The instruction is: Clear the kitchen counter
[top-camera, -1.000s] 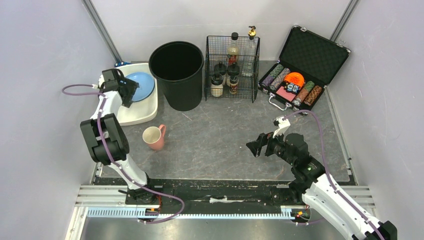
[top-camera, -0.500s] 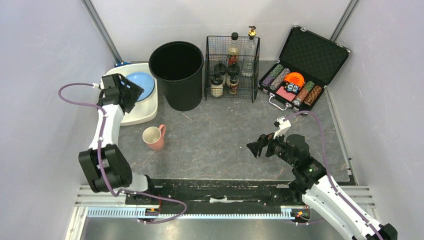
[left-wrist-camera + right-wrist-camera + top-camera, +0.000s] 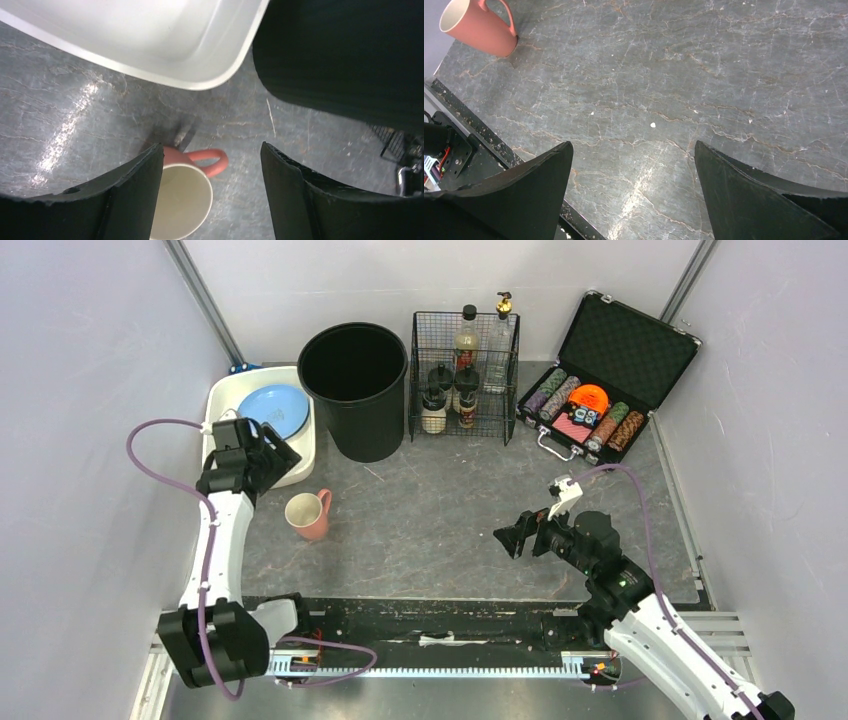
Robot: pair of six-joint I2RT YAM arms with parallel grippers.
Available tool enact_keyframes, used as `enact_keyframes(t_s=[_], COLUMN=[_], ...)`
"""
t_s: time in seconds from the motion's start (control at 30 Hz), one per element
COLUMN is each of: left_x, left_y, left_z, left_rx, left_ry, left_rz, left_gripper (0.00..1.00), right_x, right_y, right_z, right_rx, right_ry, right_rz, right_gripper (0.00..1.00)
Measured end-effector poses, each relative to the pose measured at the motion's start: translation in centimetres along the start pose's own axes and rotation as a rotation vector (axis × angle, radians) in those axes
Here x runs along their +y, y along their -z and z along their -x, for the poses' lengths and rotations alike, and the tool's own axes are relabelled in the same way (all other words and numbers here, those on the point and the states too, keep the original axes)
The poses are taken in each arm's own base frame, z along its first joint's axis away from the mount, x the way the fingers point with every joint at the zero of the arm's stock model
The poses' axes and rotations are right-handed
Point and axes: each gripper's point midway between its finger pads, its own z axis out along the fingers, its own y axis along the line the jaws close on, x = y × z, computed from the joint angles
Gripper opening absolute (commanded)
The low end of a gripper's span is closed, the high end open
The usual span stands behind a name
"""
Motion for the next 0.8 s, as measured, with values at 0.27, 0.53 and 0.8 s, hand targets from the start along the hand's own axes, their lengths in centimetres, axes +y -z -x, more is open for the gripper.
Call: enact_keyframes(t_s=[0.27,0.53,0.8], left_x=[0.7,3.7,4.3], left_y=[1.2,2.1,1.9], left_z=[-2.8,-4.0,-5.1], left_rx=[0.049,0.043,0.082], left_ry=[-0.127,-0.252,-0.340], left_rz=[0.020,0.153,0.192], left_gripper=[0.65,0.57,0.51], right_x=[-0.2,-0.2,-0.2], right_y=[-0.2,-0.3,-0.3], right_z=[-1.2,-1.4,-1.5], right_rx=[0.035,0.039,0.041], right_ry=[-0.006,-0.006,-0.007], right_rz=[0.007,0.008,0.007], right_gripper=[0.94,0.94,0.94])
